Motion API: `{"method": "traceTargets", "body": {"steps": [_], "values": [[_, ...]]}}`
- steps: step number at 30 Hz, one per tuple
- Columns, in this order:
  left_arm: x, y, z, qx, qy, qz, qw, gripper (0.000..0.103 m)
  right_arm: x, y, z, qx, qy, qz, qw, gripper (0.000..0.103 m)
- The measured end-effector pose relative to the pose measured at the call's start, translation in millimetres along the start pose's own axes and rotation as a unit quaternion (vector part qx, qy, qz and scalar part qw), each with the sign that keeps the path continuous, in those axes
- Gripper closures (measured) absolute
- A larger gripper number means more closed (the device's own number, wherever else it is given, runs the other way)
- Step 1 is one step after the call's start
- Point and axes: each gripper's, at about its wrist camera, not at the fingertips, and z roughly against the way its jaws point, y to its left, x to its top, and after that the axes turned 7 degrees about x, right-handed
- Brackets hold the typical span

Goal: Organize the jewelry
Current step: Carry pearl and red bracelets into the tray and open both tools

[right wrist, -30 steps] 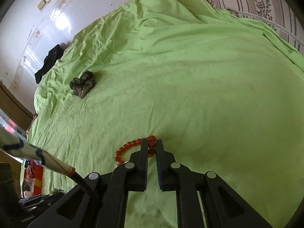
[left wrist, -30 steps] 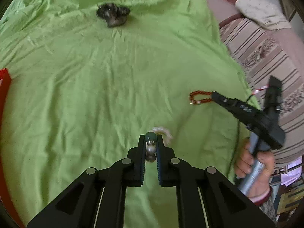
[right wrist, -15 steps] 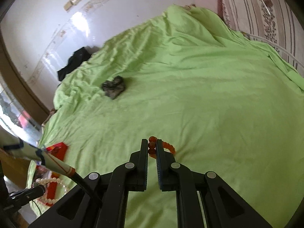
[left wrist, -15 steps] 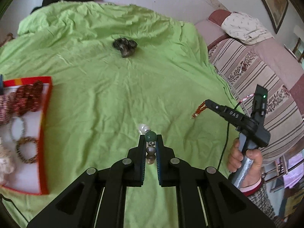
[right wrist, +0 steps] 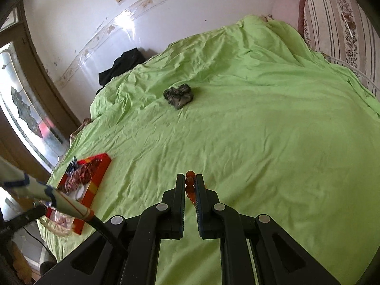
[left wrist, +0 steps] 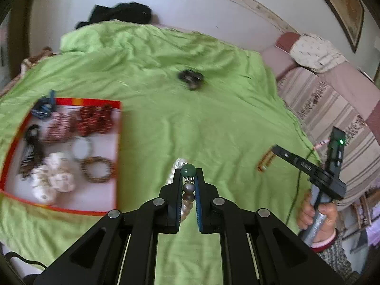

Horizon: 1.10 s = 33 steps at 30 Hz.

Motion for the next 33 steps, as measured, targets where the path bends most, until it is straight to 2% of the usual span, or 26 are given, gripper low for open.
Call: {"method": "traceTargets", "body": {"steps": [4,13,23,33], "values": [[-2.5,24.3,16.1,0.042,-0.025,0.003,0.9988,0.094,-12.9,7.9,0.2,0.002,0.008,-0.003,1.0,0.094],[8.1,86.6,33.9,0.071,-0.05,0.05,0.995,0.094,-27.5,44.3,1.6,0.0,0.026,0.027,0.999,0.094],[21.4,140.0,28.1,0.098,-0.069,0.078,0.9897,0.094,-25.6,115.4,-10.8,0.009,0.046,0.09,0.995,0.094],[24.3,191.0,16.7,0.123,-0.08,0.097,0.9843,0.094,-33.2,191.7,-44.8,0.038,0.075,0.146,0.986,0.094]]}}
